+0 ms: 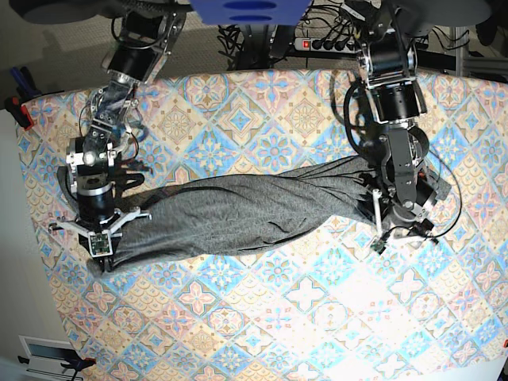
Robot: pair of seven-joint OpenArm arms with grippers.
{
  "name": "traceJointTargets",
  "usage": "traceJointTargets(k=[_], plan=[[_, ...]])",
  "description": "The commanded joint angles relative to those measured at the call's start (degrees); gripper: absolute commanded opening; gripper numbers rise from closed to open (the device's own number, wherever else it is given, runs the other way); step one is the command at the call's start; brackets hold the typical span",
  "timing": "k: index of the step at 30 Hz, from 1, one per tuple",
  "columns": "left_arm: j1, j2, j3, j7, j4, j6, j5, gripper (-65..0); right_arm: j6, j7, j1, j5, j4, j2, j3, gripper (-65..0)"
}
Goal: Layout the t-shirt on the table in an organized manner, then fold the t-shirt properly
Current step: 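Pull the grasped end with the left gripper away from the right gripper, then lift the shirt with both grippers and shake it out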
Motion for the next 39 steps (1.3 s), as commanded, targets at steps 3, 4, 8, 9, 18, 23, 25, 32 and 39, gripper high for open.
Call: traceJointTargets(k=[3, 4, 8, 9, 18, 23, 25, 32, 39], plan=[[-1.80, -0.65, 0.12, -3.91, -1.00, 0.53, 0.24, -27.0, -0.64, 2.18, 1.65, 0.71, 1.19, 0.42, 0.20, -65.0], [-1.97, -0.65, 0.12, -4.35, -2.59, 0.53, 0.33, -27.0, -0.64, 2.18, 1.65, 0.71, 1.19, 0.42, 0.20, -65.0], [-6.46, -1.71, -0.23, -6.90, -12.61, 0.53, -0.28, -27.0, -0.64, 2.18, 1.65, 0.71, 1.19, 0.42, 0.20, -65.0], [-7.42, -1.79, -0.23, -7.69, -15.25, 0.53, -0.28, -27.0, -0.64, 2.18, 1.65, 0.71, 1.19, 0.42, 0.11, -65.0], [-9.01, -1.44, -0.23, -9.98, -24.65, 0.53, -0.37, -27.3, -0.64, 2.18, 1.57, 0.71, 1.28, 0.42, 0.20, -65.0], [-8.13, -1.09, -0.23, -12.52, -33.09, 0.53, -6.53, -32.5, -0.64, 2.18, 1.57, 0.71, 1.28, 0.42, 0.20, -65.0], [-7.25, -1.18, -0.23, -12.79, -35.64, 0.53, -10.74, -38.6, -0.64, 2.18, 1.57, 0.71, 1.28, 0.42, 0.11, -65.0], [-6.02, 0.58, 0.30, -13.14, -44.17, 0.53, -16.11, -51.1, -0.64, 2.18, 1.57, 0.62, 1.28, 0.42, -0.06, -65.0], [-6.11, 1.37, 0.21, -12.70, -44.70, 0.53, -16.55, -60.8, -0.64, 2.18, 1.65, 0.62, 1.28, 0.42, -0.15, -65.0]])
